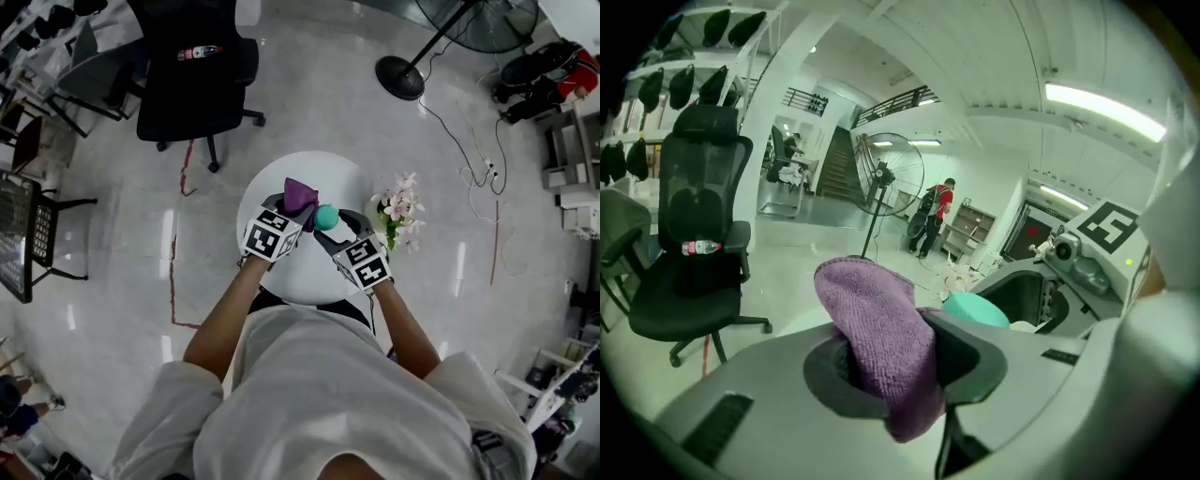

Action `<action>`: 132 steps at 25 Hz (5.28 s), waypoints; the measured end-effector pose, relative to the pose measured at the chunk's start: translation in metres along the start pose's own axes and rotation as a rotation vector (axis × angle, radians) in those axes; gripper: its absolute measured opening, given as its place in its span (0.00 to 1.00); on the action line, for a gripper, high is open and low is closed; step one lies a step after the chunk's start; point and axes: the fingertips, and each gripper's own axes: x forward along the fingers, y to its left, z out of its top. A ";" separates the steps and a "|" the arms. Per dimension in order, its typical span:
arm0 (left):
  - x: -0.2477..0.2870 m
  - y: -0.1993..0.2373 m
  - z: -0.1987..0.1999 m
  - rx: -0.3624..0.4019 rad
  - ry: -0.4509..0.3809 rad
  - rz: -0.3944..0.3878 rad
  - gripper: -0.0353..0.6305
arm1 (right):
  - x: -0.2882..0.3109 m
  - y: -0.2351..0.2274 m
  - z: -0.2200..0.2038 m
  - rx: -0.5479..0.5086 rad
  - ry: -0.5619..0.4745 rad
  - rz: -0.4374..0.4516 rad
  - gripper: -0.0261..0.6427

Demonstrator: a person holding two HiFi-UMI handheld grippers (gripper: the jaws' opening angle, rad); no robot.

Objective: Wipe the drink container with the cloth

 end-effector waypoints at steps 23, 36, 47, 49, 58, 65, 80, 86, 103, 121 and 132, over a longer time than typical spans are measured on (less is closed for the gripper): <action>0.113 0.071 -0.132 -0.118 0.218 -0.085 0.24 | 0.015 -0.002 0.002 0.167 -0.014 -0.159 0.49; 0.041 0.050 -0.103 -0.183 0.078 0.115 0.24 | -0.017 -0.006 -0.007 -0.136 0.022 0.044 0.52; -0.046 0.000 -0.057 -0.245 -0.133 0.331 0.24 | -0.027 -0.007 0.007 -0.671 0.104 0.428 0.53; -0.060 -0.008 -0.056 -0.251 -0.154 0.366 0.24 | -0.023 -0.005 0.003 -0.725 0.130 0.483 0.53; -0.110 -0.029 -0.069 -0.278 -0.203 0.485 0.24 | -0.017 0.011 -0.003 -0.561 0.128 0.501 0.47; -0.090 -0.032 -0.049 -0.214 -0.183 0.401 0.24 | -0.009 0.000 0.004 -0.225 0.108 0.275 0.47; -0.047 0.004 -0.019 -0.215 -0.213 0.170 0.24 | 0.014 -0.008 0.019 0.543 0.155 -0.057 0.49; -0.031 0.025 -0.022 -0.299 -0.231 0.029 0.24 | 0.023 -0.006 0.029 0.826 0.144 -0.109 0.50; 0.058 0.078 -0.109 -0.197 0.086 -0.107 0.24 | 0.033 -0.002 0.023 1.049 0.083 -0.246 0.50; 0.054 0.071 -0.128 -0.267 0.157 0.053 0.24 | -0.009 -0.011 -0.014 0.903 0.093 -0.054 0.52; -0.041 0.036 -0.073 -0.401 -0.095 0.340 0.24 | -0.037 -0.025 0.005 -0.001 0.018 0.443 0.51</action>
